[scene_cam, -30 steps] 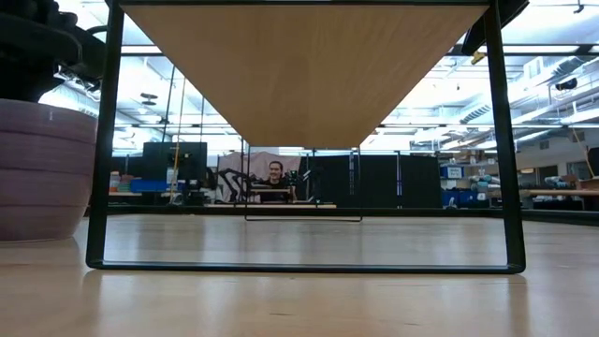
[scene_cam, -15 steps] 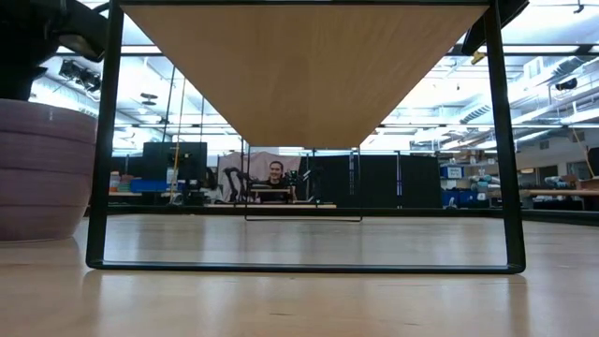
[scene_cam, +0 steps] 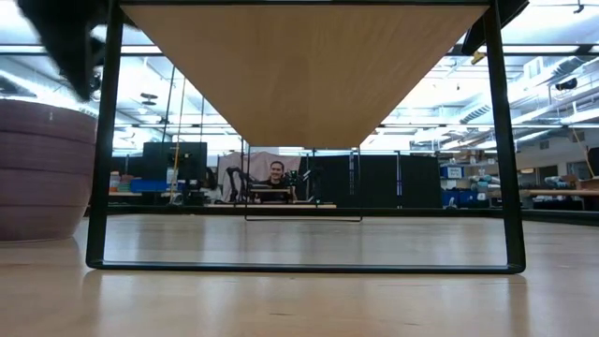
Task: Place coffee mugs
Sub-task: Put the purple mug on the shelf aligned with the other purple mug
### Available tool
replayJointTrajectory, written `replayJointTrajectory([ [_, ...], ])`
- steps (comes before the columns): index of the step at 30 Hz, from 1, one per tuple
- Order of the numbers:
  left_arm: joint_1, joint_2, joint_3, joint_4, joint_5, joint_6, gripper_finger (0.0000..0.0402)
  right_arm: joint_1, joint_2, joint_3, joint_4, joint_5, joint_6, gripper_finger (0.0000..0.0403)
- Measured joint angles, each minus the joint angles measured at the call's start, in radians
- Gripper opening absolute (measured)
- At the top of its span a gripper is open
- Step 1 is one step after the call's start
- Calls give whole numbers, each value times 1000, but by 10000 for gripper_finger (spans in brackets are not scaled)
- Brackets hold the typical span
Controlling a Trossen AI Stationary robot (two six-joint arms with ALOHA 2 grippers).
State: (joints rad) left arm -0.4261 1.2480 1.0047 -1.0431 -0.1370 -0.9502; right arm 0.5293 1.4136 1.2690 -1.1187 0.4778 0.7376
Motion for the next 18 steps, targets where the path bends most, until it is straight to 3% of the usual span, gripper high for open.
replayJointTrajectory([
  [9,61,5,44,99,-3,480,141,0,0,0,0,0,0,113],
  [18,49,39,30,88,-42,610,141,0,0,0,4,0,0,113],
])
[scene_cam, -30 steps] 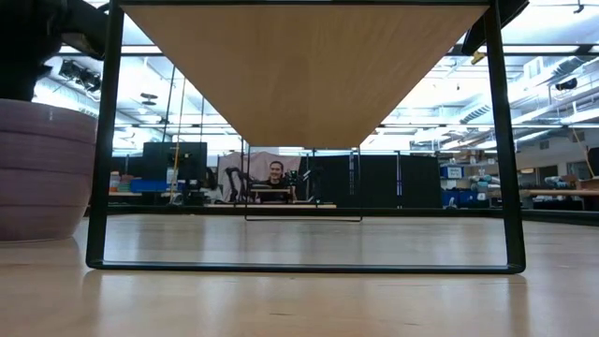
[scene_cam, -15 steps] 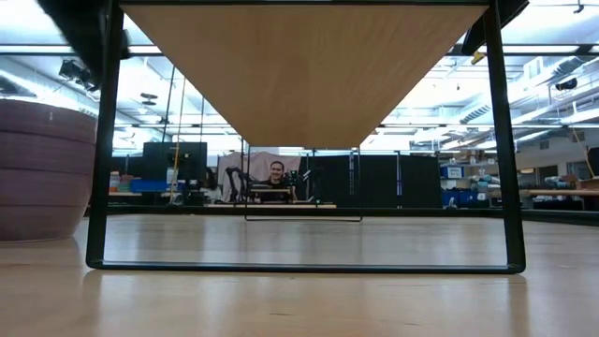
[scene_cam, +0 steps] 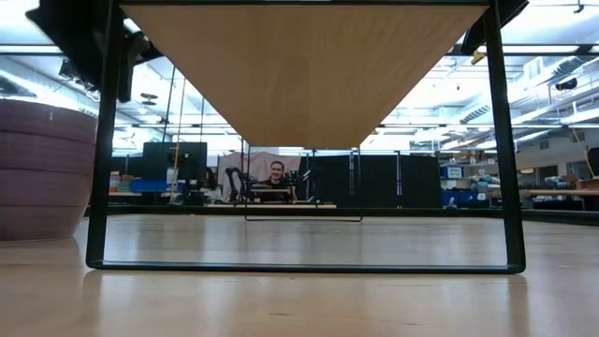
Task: Place coffee mugs
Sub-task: Put the purple mug on the shelf aligned with the other purple mug
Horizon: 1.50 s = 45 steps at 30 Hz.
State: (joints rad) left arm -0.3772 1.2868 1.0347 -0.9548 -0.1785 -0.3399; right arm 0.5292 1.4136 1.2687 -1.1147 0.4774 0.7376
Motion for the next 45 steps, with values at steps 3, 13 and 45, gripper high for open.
replayJointTrajectory([
  [3,-3,4,-26,-7,-1,16,141,0,0,0,1,0,0,113],
  [13,-4,4,-112,29,11,11,141,0,0,0,20,0,0,113],
  [45,-4,4,-192,152,-5,-638,20,0,0,0,37,0,-8,114],
])
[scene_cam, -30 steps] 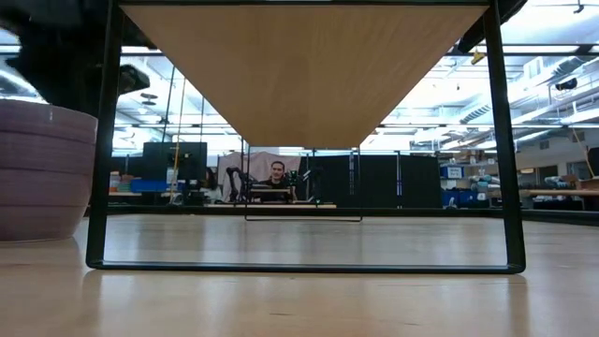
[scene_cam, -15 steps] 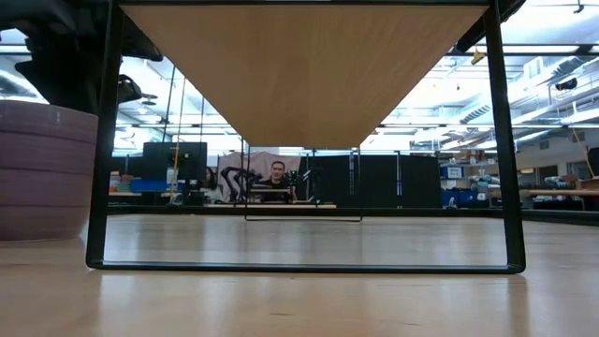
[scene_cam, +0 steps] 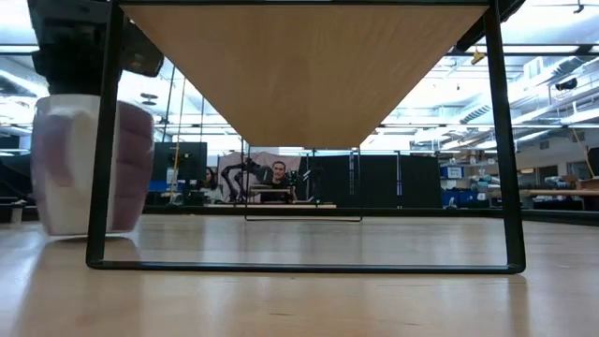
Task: Place coffee mugs
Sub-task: Put the purple mug on the shelf aligned with the other purple mug
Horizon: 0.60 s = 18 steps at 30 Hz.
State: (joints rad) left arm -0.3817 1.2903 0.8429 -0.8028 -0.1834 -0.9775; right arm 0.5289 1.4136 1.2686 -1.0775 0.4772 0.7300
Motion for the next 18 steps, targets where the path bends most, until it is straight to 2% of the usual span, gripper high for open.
replayJointTrajectory([
  [3,0,0,0,-10,8,-157,24,0,0,0,0,0,0,114],
  [6,0,-1,0,-24,44,-237,23,0,0,0,0,0,0,114],
  [12,-6,-9,20,-49,128,-270,21,0,0,0,0,0,0,114],
  [18,-15,-9,152,-182,143,-273,21,0,0,0,0,0,0,114],
])
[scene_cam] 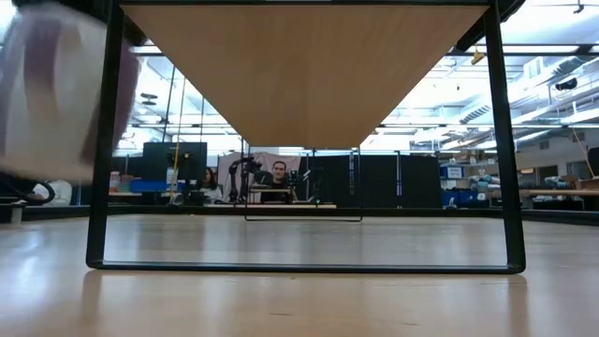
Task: Place coffee mugs
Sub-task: Put the purple mug on the shelf aligned with the other purple mug
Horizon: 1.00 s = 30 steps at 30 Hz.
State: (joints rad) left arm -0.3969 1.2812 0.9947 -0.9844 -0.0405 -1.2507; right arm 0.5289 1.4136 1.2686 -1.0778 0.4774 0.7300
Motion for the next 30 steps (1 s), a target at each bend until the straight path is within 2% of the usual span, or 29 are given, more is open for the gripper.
replayJointTrajectory([
  [6,-1,0,195,-142,17,-57,21,0,0,0,0,0,0,114],
  [12,-1,0,371,-206,16,-165,21,0,0,0,0,0,0,113],
  [21,-1,16,495,-199,-24,-310,21,0,0,0,0,0,0,113],
  [30,-1,152,682,-226,-66,-283,21,0,0,0,0,0,0,113],
])
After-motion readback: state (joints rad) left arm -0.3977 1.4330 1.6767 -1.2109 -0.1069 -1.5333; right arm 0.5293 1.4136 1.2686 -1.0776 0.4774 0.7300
